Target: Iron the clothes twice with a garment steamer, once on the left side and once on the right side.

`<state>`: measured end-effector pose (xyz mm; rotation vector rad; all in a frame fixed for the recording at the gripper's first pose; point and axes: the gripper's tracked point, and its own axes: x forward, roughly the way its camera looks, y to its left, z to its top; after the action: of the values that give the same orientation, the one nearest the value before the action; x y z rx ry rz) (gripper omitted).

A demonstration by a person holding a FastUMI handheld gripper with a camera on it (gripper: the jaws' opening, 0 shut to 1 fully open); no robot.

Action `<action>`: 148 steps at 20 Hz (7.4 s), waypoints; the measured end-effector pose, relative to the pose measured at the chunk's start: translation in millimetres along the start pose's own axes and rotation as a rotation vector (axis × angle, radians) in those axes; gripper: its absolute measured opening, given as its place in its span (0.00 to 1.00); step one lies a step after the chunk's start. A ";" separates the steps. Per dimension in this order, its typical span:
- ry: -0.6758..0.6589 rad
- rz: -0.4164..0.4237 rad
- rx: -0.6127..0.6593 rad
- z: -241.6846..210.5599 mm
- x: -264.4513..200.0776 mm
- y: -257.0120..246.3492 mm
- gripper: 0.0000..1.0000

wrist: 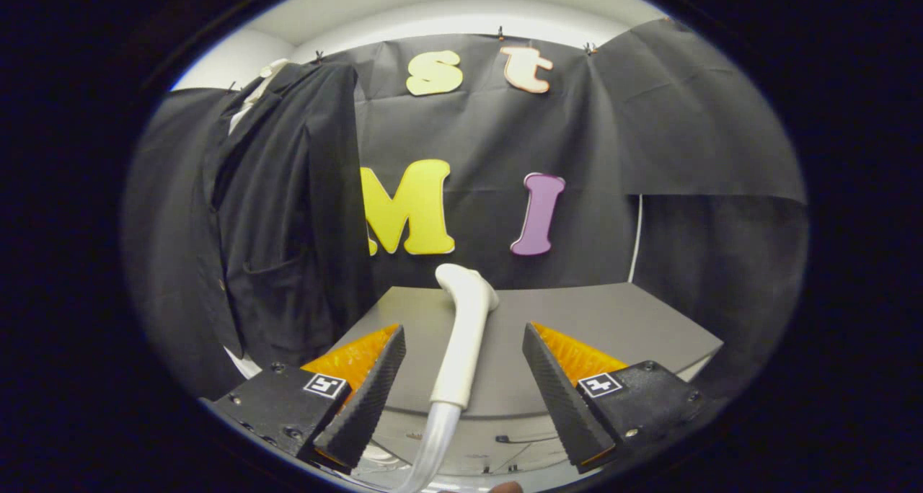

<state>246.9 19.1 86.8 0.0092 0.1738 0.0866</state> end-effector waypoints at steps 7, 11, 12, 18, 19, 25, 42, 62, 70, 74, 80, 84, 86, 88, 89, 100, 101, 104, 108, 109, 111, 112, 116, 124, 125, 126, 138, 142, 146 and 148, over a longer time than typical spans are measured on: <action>0.295 0.040 0.056 -40.5 83.6 -6.5 1.00; 0.381 0.045 0.067 -47.2 92.8 -6.4 0.96; 0.394 0.026 0.055 -50.8 95.6 -8.1 0.91; 0.444 -0.032 0.023 -53.6 91.1 -1.4 0.63; 0.440 -0.052 0.042 -53.7 89.9 -0.7 0.57; 0.441 -0.070 0.167 -51.3 87.4 1.3 0.38; 0.247 -0.099 0.256 -13.2 -12.2 23.5 0.35; -0.012 -0.110 0.240 27.9 -151.9 111.6 0.35; -0.202 -0.101 0.172 92.3 -167.6 164.0 0.34; -0.328 -0.080 0.126 133.4 -161.7 202.0 0.34; -0.445 -0.024 0.065 188.8 -137.3 250.0 0.35; -0.527 -0.001 0.026 224.7 -121.0 274.2 0.34; -0.540 0.001 -0.003 237.6 -107.3 282.2 0.34; -0.545 0.017 -0.022 246.3 -94.9 292.6 0.34; -0.544 0.015 -0.037 249.1 -88.0 295.6 0.34; -0.436 -0.010 -0.039 201.9 -50.6 298.7 0.34; -0.429 -0.015 -0.043 194.4 -51.0 297.5 0.34; -0.385 -0.014 -0.052 168.6 -51.3 299.3 0.34; -0.338 -0.002 -0.063 136.6 -53.7 307.5 0.34; -0.329 -0.004 -0.067 128.8 -55.6 307.5 0.34; -0.308 -0.009 -0.064 111.1 -58.7 308.4 0.34; -0.292 -0.012 -0.068 99.8 -59.5 309.0 0.34; -0.224 -0.022 -0.077 57.4 -63.2 306.4 0.34; -0.123 -0.052 -0.101 -3.5 -66.4 297.9 0.35; -0.112 -0.053 -0.102 -10.2 -65.9 297.1 0.35; -0.100 -0.056 -0.106 -16.8 -66.3 296.1 0.35; 0.050 -0.067 -0.143 -112.5 -65.1 294.1 0.35; 0.125 -0.082 -0.150 -152.4 -62.6 284.8 0.34; 0.202 -0.098 -0.161 -187.5 -56.0 273.6 0.34; 0.232 -0.103 -0.164 -203.8 -57.2 269.5 0.34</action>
<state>132.5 283.0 -99.6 -0.1736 0.3978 -0.0014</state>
